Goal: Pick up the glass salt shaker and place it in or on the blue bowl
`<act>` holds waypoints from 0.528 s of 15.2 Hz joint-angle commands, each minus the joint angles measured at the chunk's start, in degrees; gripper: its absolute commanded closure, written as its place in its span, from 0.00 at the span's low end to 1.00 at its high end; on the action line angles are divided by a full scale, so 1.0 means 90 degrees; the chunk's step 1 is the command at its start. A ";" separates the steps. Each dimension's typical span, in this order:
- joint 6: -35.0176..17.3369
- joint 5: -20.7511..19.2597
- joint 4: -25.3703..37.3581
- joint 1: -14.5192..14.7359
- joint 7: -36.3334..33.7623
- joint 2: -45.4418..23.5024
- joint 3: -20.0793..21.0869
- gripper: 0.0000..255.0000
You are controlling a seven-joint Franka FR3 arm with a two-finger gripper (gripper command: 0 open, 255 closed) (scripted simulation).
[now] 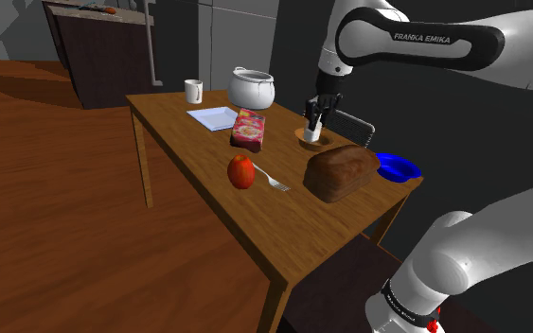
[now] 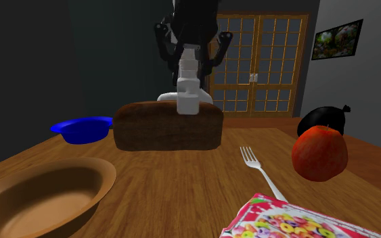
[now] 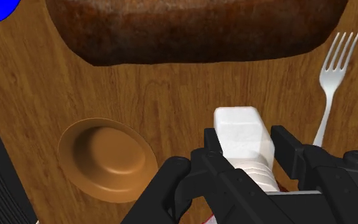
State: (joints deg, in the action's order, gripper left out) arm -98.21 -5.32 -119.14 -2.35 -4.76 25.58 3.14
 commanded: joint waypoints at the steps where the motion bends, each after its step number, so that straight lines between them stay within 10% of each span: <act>1: 0.0057 -0.0051 -0.0183 -0.0073 0.0255 0.0265 -0.0185 1.00; 8: 0.0201 -0.0382 -0.0774 -0.0381 0.1208 0.1110 -0.0940 1.00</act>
State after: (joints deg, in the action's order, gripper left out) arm -96.47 -8.17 -125.67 -5.28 4.56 34.90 -4.10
